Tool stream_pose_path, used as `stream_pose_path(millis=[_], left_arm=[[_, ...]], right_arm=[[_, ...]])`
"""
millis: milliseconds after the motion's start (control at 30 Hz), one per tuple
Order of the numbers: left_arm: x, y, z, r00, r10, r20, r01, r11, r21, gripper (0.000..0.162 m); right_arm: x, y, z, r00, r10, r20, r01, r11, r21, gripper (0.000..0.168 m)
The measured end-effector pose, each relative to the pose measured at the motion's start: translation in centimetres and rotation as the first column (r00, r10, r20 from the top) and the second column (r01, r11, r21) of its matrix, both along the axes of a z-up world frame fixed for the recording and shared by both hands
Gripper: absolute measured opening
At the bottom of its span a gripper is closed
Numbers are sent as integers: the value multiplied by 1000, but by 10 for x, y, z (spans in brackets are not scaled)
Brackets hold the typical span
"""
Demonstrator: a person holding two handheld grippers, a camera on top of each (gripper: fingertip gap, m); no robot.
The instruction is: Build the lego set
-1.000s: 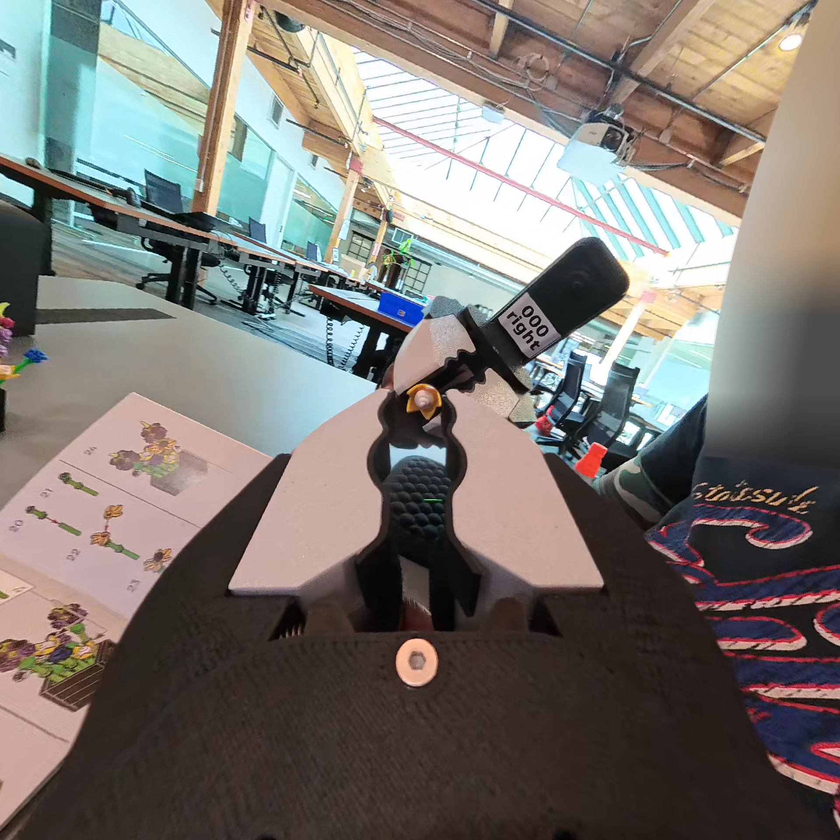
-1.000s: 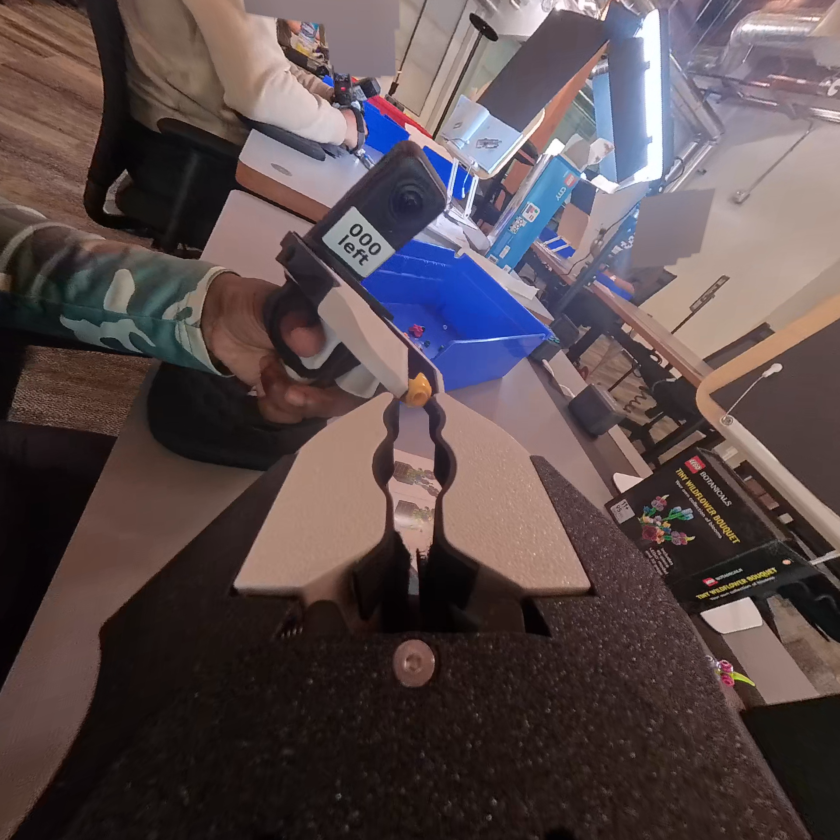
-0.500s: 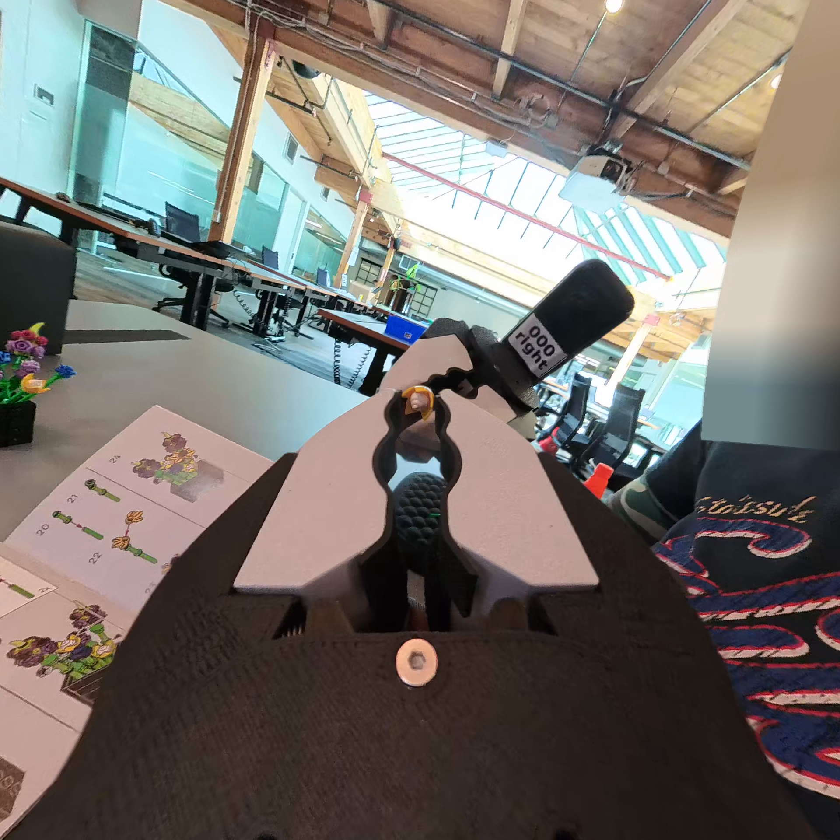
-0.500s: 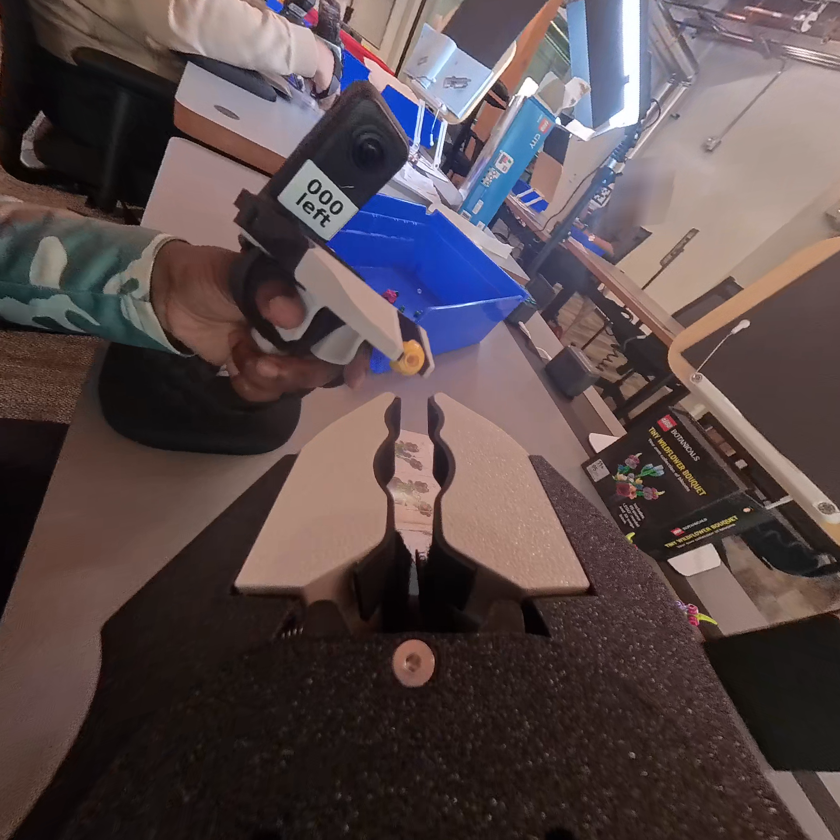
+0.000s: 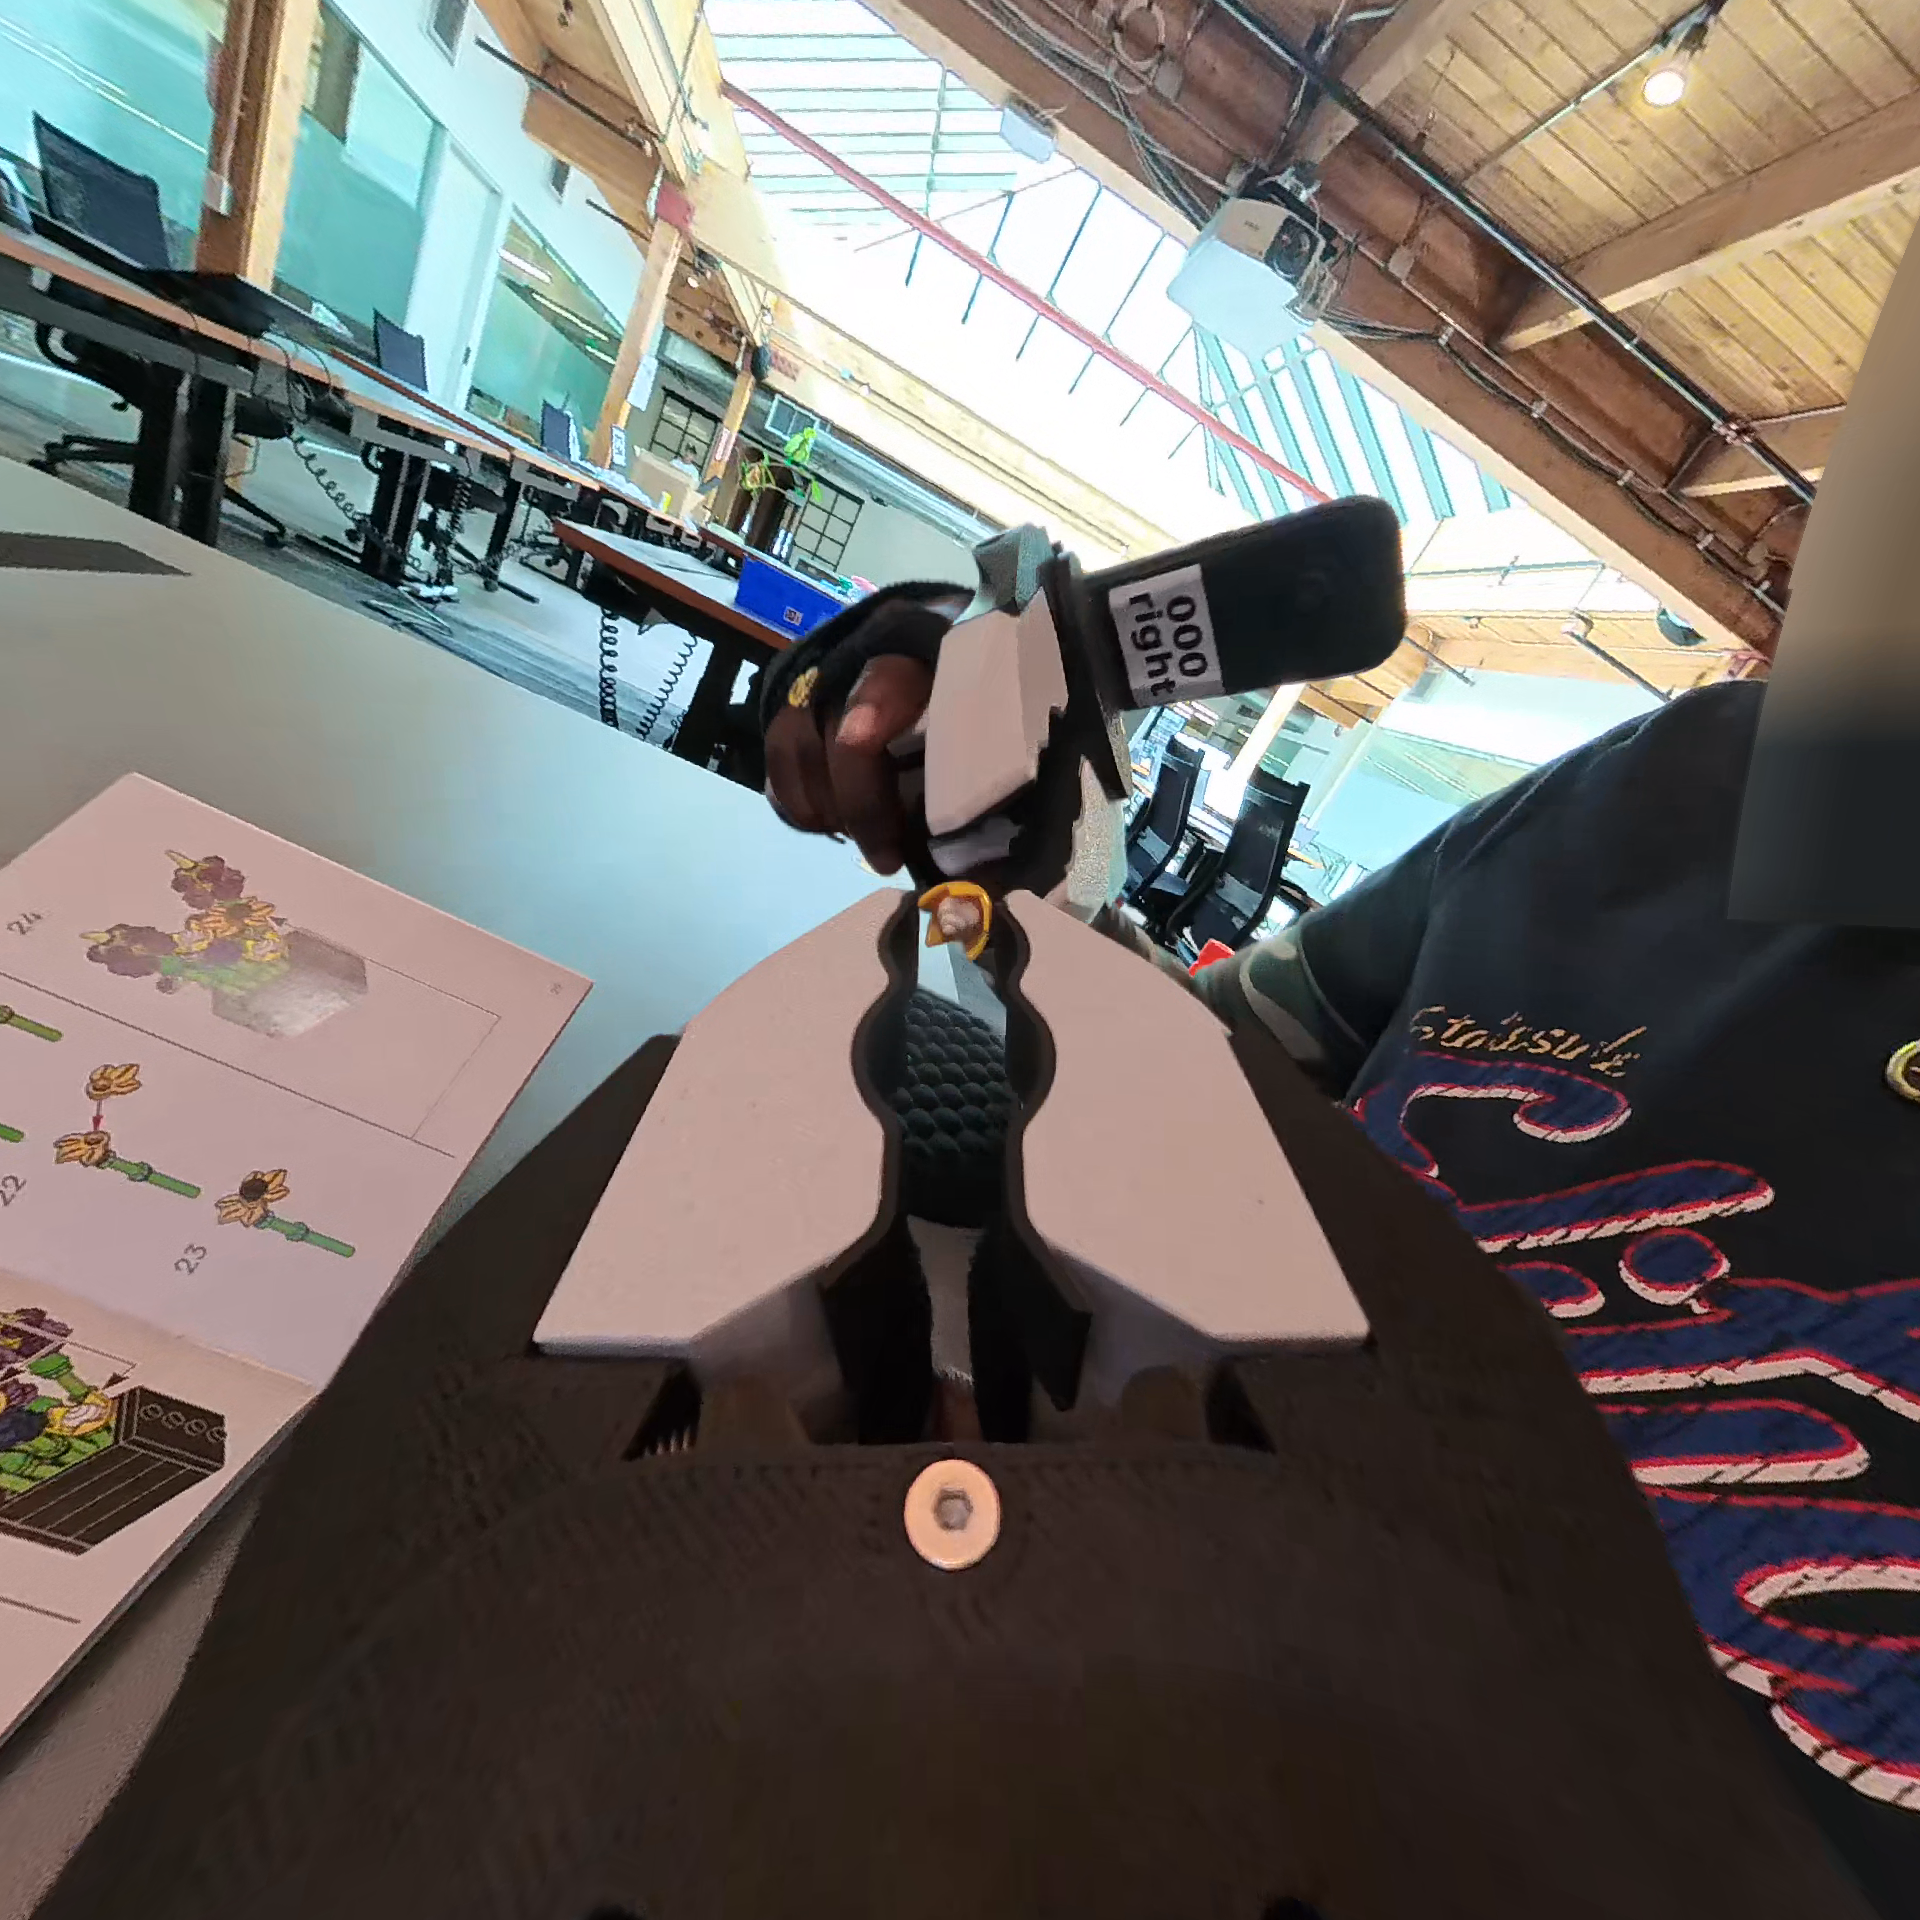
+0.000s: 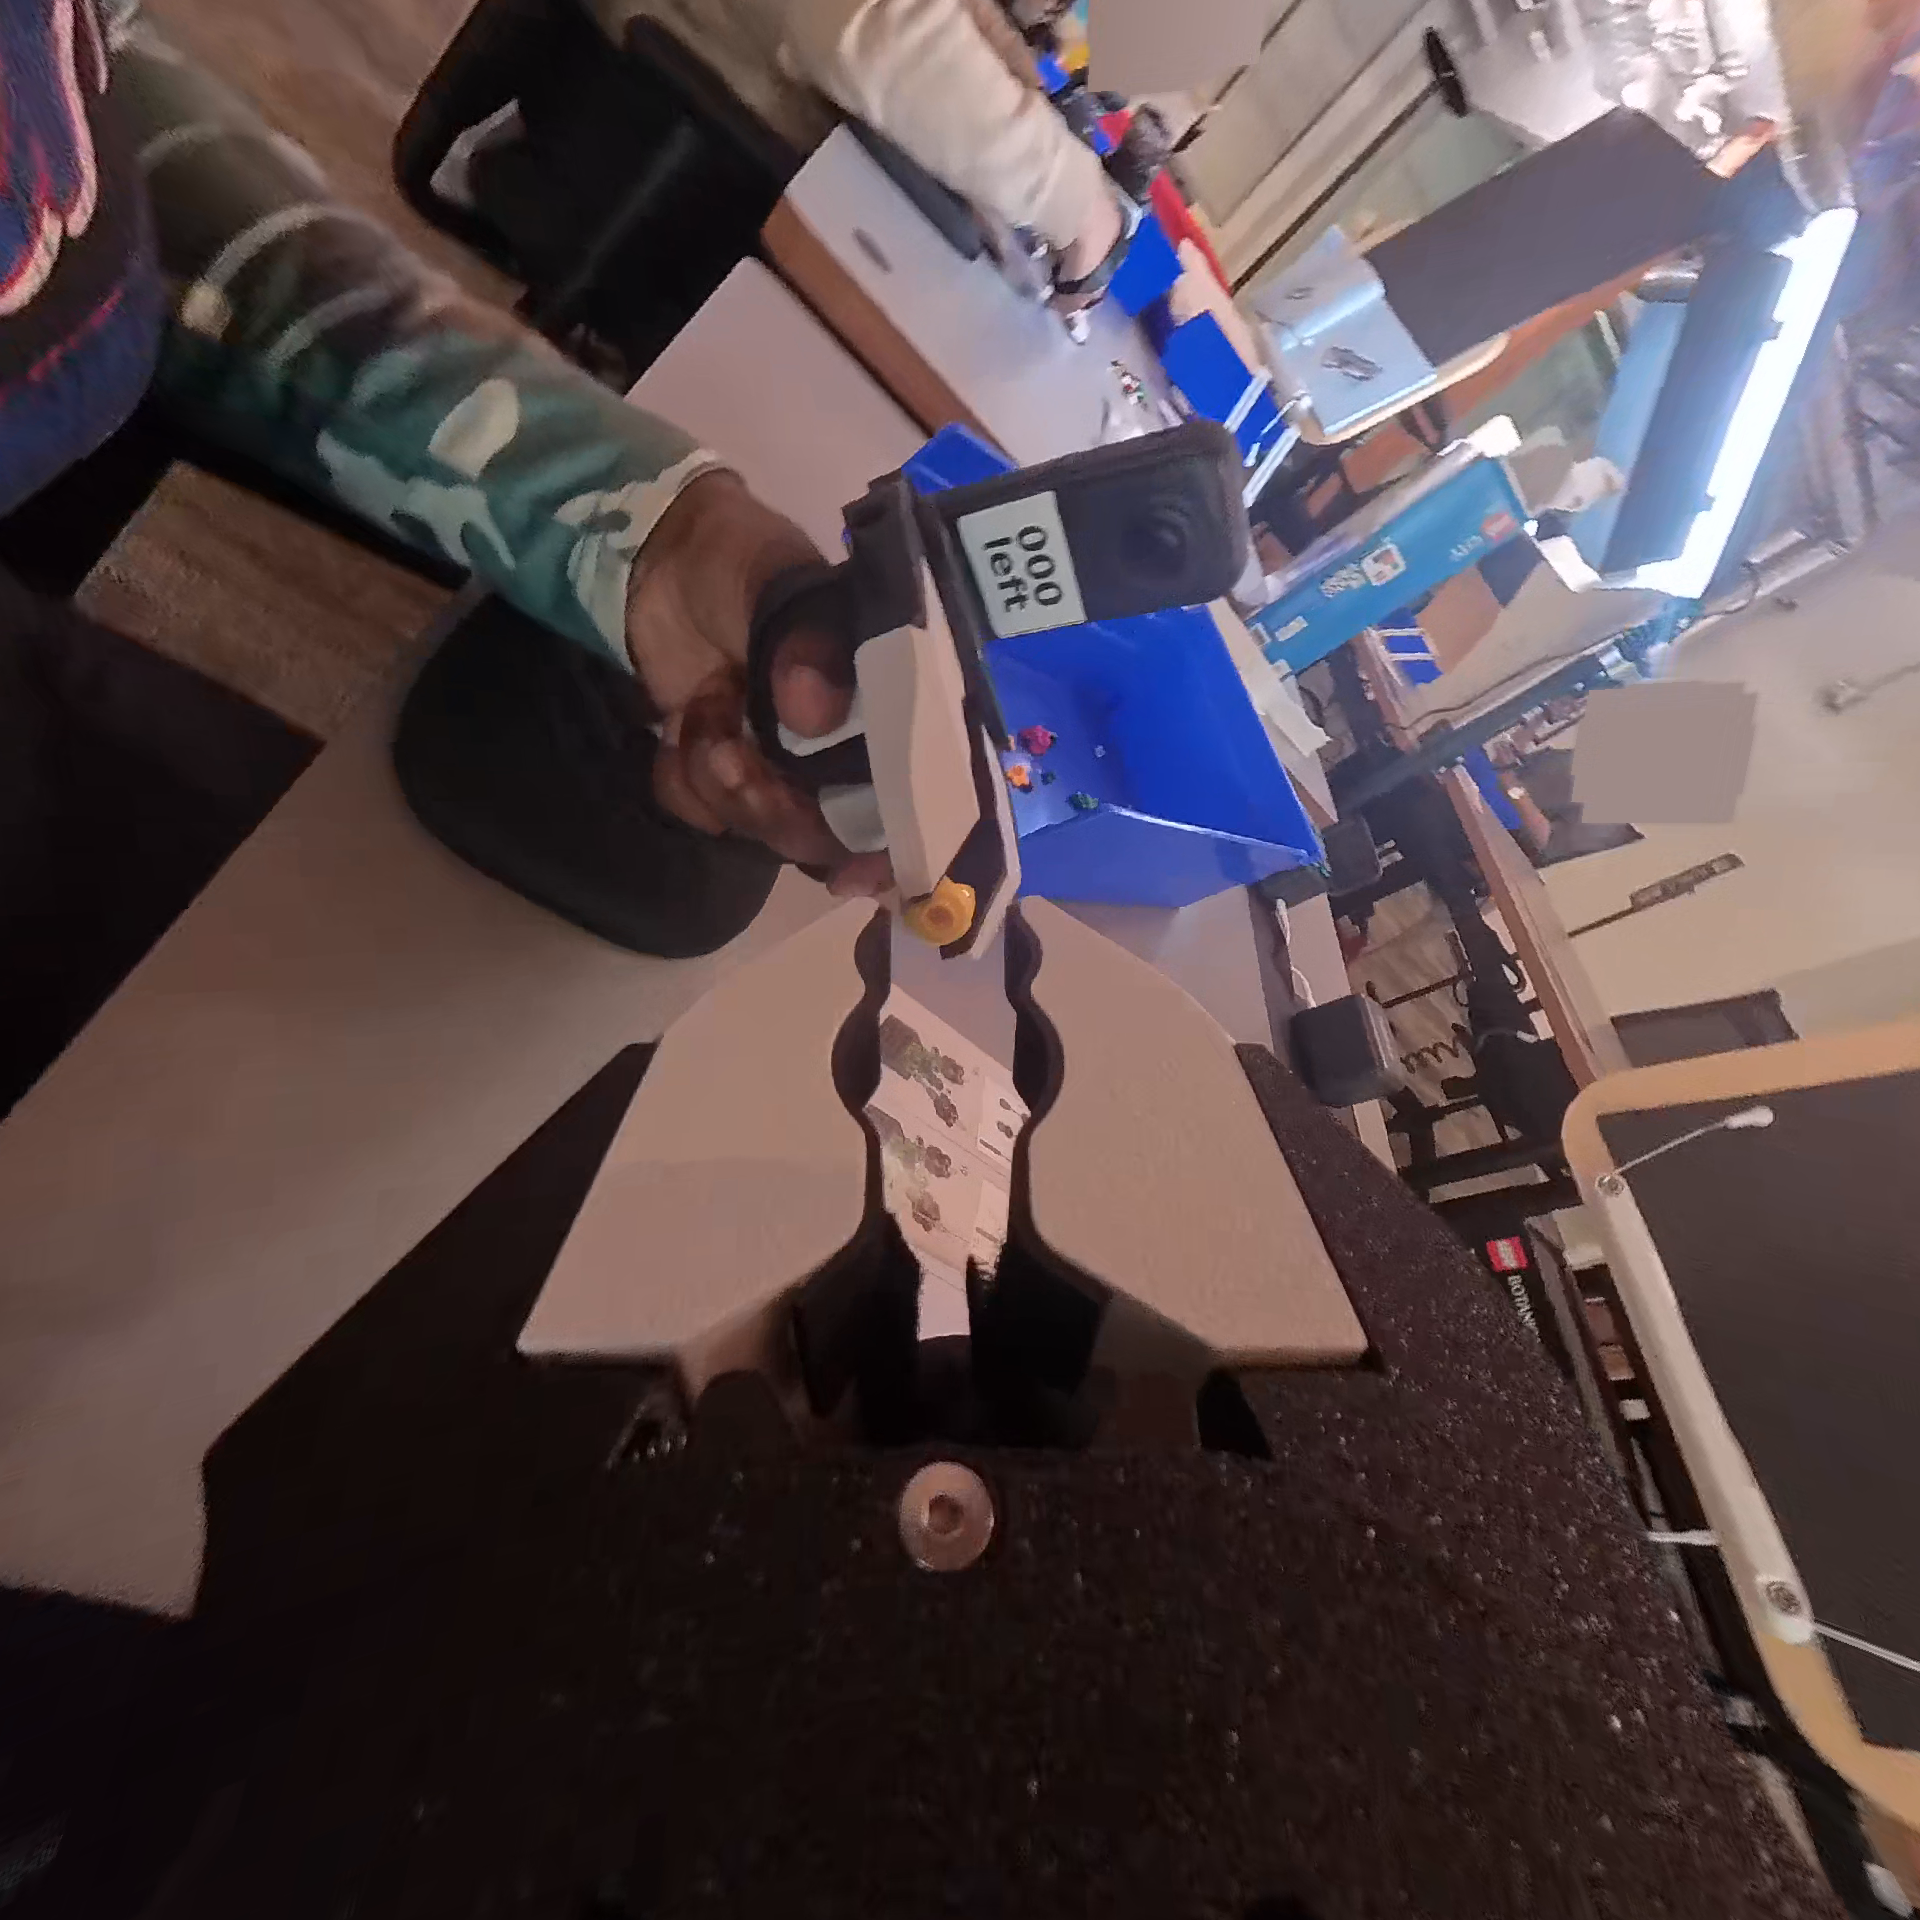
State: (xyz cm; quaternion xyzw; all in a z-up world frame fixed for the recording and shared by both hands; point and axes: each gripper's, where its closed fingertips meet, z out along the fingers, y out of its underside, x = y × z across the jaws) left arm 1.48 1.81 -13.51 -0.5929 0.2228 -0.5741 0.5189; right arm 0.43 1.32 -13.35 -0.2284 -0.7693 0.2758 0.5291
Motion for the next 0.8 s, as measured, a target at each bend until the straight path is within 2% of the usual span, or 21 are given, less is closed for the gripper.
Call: stream_pose_path(millis=[200,333,433,500,600,800], left_arm=[[1,-2,0,1000,-19,-2,19,1000,-17,14],[0,-2,6,998,-22,52,23,999,-26,14],[-4,-5,18,984,-54,170,60,998,-31,28],[-5,-6,24,964,-88,252,102,994,-44,30],[-2,-10,28,940,-135,312,161,985,-61,29],[2,-11,27,947,-133,292,155,986,-55,20]], right_arm=[[-4,-2,-5,999,28,41,-32,994,106,14],[-5,-3,2,999,28,-35,-27,999,46,14],[-3,-6,20,979,58,-194,-77,993,-94,13],[0,-9,28,958,79,-275,-128,977,-168,13],[-2,-10,27,950,86,-299,-148,970,-191,14],[-5,-11,22,956,88,-279,-139,975,-172,13]])
